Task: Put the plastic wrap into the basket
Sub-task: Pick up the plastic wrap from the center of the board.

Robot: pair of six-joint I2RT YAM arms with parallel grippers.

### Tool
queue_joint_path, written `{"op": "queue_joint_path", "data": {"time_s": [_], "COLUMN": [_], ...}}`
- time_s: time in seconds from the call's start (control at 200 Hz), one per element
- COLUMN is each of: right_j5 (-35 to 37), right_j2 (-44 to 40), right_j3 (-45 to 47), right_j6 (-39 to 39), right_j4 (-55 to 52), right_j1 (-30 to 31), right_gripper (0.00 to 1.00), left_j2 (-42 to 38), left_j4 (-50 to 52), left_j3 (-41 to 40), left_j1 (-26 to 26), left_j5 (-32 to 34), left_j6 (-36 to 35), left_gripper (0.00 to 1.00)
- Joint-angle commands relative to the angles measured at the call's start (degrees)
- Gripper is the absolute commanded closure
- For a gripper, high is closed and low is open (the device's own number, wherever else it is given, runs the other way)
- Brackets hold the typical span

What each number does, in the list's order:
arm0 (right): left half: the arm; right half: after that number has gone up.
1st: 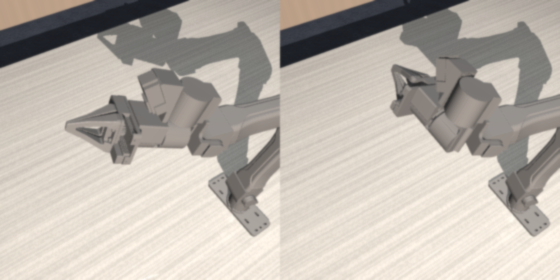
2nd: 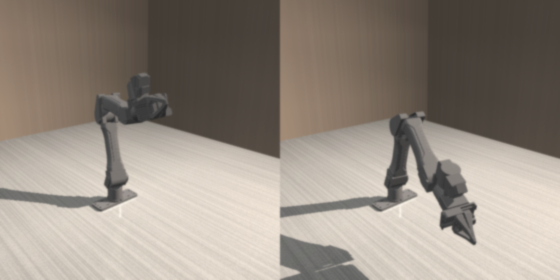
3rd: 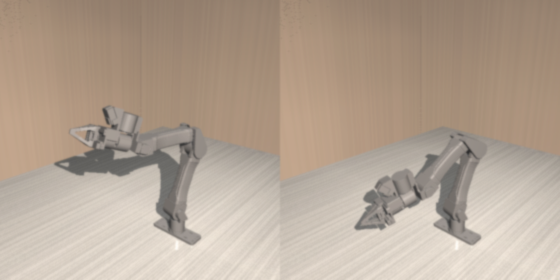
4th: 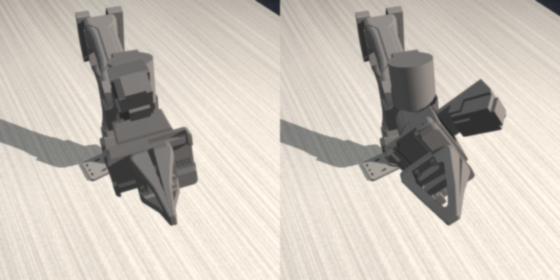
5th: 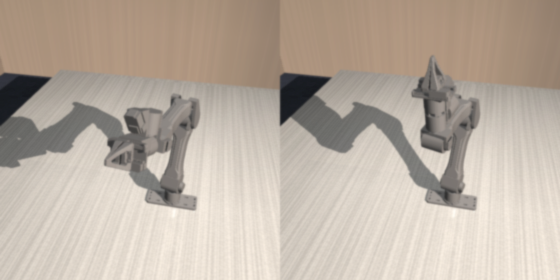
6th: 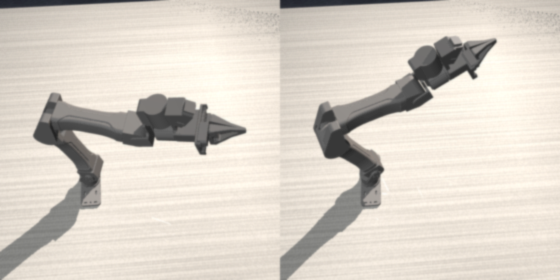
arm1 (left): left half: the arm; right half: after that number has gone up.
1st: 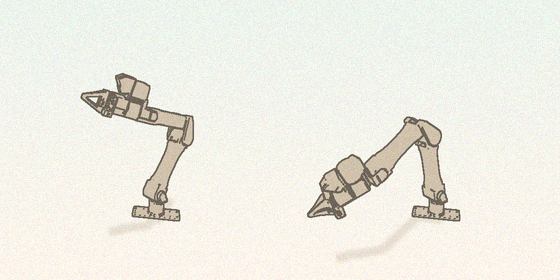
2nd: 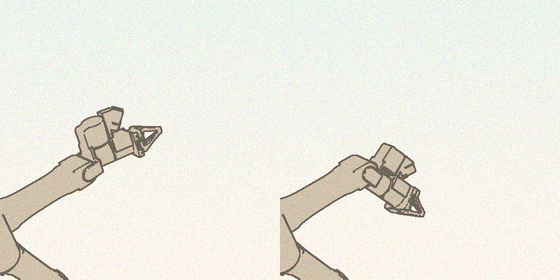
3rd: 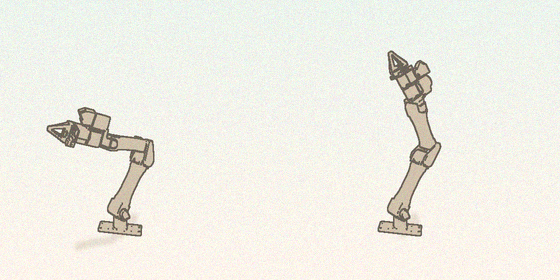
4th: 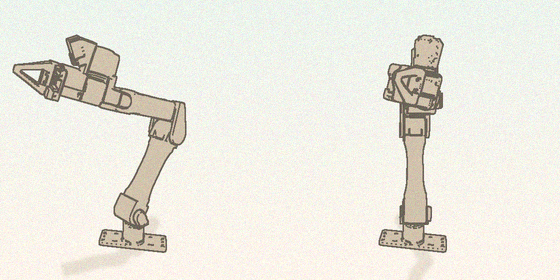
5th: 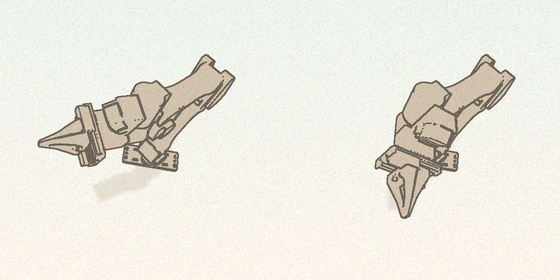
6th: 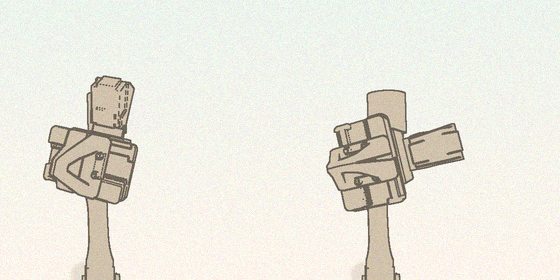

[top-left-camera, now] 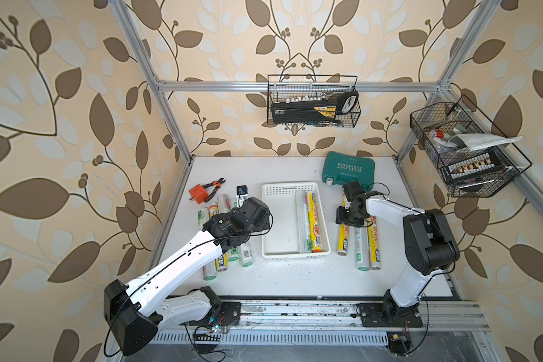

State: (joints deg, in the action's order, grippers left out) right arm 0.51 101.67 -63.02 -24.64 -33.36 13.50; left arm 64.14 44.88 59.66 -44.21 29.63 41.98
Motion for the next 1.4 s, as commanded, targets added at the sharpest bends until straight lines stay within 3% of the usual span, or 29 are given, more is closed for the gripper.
{"op": "queue_joint_path", "data": {"time_s": [0.0,0.37,0.66,1.05,1.245,1.395], "right_j5": [0.92,0.59,-0.57,-1.92,-0.75,-4.27], "right_j2": [1.42,1.58,-3.75,-14.35,-19.88,-23.44], "right_j3": [-1.83,-1.75,-0.07,0.68,-2.01,-3.40], "right_j6": [-0.76,0.09,0.33,0.68,-0.86,-3.23], "right_j4": [-0.12,-0.67,-3.27,-8.04,-11.64,-10.54], "right_j1": [0.22,0.22,0.37,0.91,3.71,6.68], "right_gripper": [0.41,0.57,0.64,0.65,0.65,0.65], "left_j2": [-0.01,-0.15,-1.16,-3.03,-5.41,-8.72], "left_j4": [-1.11,-0.87,0.29,1.85,3.36,3.43], "left_j3": [-0.59,-0.43,0.37,1.00,1.25,0.59], "left_j1": [0.44,0.52,0.53,0.57,0.52,0.54], "left_j5": [-0.01,-0.01,-0.01,-1.84,-2.52,-3.27], "left_j6": [0.03,-0.01,-0.05,0.90,1.96,2.11], "left_gripper": [0.01,0.01,0.01,0.01,0.01,0.01]}}
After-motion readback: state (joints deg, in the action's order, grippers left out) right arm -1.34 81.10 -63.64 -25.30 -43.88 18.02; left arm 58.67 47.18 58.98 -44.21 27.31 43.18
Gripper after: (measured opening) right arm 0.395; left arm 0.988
